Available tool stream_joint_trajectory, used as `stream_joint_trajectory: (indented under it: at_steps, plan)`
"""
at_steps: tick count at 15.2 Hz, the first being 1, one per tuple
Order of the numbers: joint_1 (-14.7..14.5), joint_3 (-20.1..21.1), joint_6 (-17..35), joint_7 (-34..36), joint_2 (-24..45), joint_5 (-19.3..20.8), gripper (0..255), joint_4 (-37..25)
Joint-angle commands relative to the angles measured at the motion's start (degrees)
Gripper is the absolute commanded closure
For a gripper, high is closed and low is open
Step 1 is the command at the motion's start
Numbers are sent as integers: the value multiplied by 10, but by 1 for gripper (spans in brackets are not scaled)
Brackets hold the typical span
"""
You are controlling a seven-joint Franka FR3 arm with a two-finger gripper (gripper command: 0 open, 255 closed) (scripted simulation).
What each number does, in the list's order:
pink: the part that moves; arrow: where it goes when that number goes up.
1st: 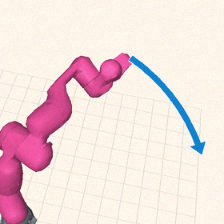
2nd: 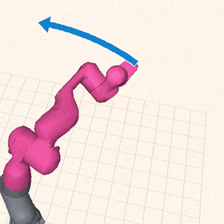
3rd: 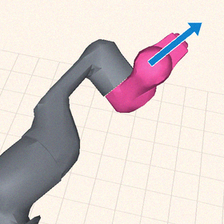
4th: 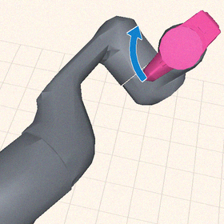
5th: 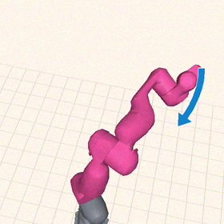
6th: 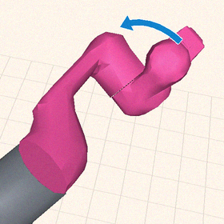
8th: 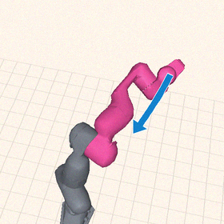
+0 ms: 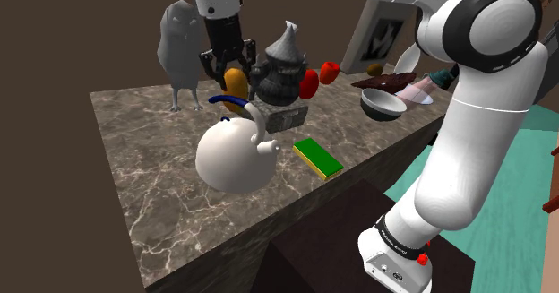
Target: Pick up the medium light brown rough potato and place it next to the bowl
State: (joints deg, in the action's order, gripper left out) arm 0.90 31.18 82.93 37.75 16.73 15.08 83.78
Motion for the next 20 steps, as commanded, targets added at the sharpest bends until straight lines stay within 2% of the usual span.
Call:
stream_joint_trajectory:
  at_steps: [1,9,14,20]
  plan:
    - [-2,0,-17,-2,3,2,255,-19]
    - [-16,1,-85,-8,17,10,255,-101]
    - [54,-13,-27,-71,-117,-44,255,65]
    - [97,-57,13,-161,-254,-84,255,211]
